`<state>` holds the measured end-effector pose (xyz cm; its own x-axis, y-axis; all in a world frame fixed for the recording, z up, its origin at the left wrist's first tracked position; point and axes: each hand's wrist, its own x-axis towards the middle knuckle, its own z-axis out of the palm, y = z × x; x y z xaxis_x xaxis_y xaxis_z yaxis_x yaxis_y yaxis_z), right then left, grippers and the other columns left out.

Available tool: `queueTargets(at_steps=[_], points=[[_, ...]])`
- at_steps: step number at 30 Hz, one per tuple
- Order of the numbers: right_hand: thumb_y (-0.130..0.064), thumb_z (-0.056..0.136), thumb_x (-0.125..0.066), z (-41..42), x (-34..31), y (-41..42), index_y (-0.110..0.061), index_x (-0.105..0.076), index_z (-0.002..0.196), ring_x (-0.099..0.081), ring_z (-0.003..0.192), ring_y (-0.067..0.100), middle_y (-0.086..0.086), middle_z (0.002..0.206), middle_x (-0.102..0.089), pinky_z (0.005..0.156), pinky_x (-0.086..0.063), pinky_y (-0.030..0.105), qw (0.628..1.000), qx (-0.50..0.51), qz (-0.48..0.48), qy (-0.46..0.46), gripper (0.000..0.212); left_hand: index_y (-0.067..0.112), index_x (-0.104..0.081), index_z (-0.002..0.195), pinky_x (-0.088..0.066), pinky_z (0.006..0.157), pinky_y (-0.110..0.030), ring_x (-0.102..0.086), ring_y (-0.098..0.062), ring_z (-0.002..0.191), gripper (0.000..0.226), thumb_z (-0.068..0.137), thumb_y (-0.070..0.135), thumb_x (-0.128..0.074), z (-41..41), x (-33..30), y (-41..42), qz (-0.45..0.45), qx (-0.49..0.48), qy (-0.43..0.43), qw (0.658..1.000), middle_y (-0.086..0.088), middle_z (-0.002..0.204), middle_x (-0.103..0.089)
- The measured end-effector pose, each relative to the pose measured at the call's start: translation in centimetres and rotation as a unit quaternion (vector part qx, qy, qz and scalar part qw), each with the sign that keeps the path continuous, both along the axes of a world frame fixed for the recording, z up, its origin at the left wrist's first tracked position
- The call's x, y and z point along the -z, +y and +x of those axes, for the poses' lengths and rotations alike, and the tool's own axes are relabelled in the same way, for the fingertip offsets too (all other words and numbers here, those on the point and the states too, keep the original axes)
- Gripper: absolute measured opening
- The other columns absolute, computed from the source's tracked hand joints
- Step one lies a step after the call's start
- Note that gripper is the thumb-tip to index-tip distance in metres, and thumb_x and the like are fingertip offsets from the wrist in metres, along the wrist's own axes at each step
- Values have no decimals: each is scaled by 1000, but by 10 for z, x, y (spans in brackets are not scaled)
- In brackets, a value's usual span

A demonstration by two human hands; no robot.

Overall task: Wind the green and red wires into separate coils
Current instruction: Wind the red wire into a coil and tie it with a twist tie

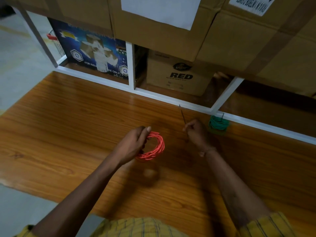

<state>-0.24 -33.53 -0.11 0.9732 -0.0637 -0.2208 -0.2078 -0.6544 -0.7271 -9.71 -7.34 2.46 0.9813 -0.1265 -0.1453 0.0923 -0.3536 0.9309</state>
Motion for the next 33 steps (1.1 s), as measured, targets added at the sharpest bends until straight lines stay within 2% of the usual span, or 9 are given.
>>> queueTargets(at_steps=[5, 10, 15, 20, 23, 26, 28, 31, 33], points=[[-7, 101, -66, -46, -60, 18, -2, -62, 118, -66, 82, 10, 5, 98, -75, 64, -51, 21, 953, 19, 299, 42, 18, 26, -57, 91, -43, 53, -21, -52, 0, 55, 33, 113, 44, -40, -14, -1, -2, 41, -2, -11, 999, 5, 73, -53], [-3, 97, -67, -84, -95, 30, -10, -63, 126, -70, 76, 10, 6, 93, -78, 58, -53, 19, 912, -21, 407, 49, 30, 19, -59, 96, -51, 58, -34, -58, -14, 64, 39, 112, 48, -38, -27, -5, -7, 56, -8, 1, 998, 0, 78, -57], [-6, 101, -62, -108, -108, 31, 0, -64, 121, -70, 74, 12, 11, 94, -77, 54, -51, 18, 911, -69, 401, 66, 21, 29, -56, 90, -57, 67, -49, -63, -20, 71, 36, 112, 51, -38, -36, -15, -11, 98, -11, -20, 995, -1, 80, -62], [-6, 103, -61, -120, -103, 37, 0, -61, 115, -71, 74, 14, 19, 100, -79, 52, -49, 18, 908, -88, 399, 93, 14, 28, -56, 94, -51, 70, -45, -61, -18, 75, 33, 113, 47, -38, -42, -22, -17, 134, -1, -26, 991, -1, 83, -63], [-10, 102, -65, -122, -97, 37, -3, -64, 114, -67, 73, 12, 15, 104, -80, 54, -45, 20, 925, -80, 362, 86, 14, 21, -60, 102, -51, 71, -47, -63, -20, 79, 36, 113, 48, -38, -45, -24, -18, 145, 4, -26, 989, -3, 86, -66], [-17, 97, -74, -126, -91, 40, -16, -74, 99, -63, 73, 6, 1, 94, -76, 57, -45, 21, 952, -57, 296, 54, 3, 18, -62, 106, -52, 71, -43, -64, -19, 80, 39, 113, 47, -37, -46, -28, -19, 147, 4, -22, 989, -4, 89, -66], [-21, 94, -77, -129, -85, 44, -22, -77, 92, -70, 85, 3, -2, 100, -75, 67, -54, 18, 963, -41, 264, 28, 3, 17, -62, 106, -50, 69, -41, -64, -19, 79, 39, 113, 47, -37, -47, -30, -20, 145, 4, -22, 989, -4, 89, -66], [-25, 92, -80, -135, -77, 50, -31, -75, 92, -70, 104, 17, -1, 116, -67, 87, -63, 40, 977, -34, 203, -55, 8, 21, -61, 105, -45, 64, -29, -62, -12, 75, 37, 113, 47, -37, -47, -31, -20, 142, 10, -13, 990, 2, 87, -64], [-22, 92, -80, -141, -73, 54, -31, -73, 95, -66, 101, 19, 0, 117, -60, 83, -63, 38, 974, -51, 176, -131, 12, 22, -61, 102, -44, 63, -26, -62, -9, 72, 38, 112, 50, -37, -46, -30, -19, 118, 15, 0, 993, 2, 85, -67]])
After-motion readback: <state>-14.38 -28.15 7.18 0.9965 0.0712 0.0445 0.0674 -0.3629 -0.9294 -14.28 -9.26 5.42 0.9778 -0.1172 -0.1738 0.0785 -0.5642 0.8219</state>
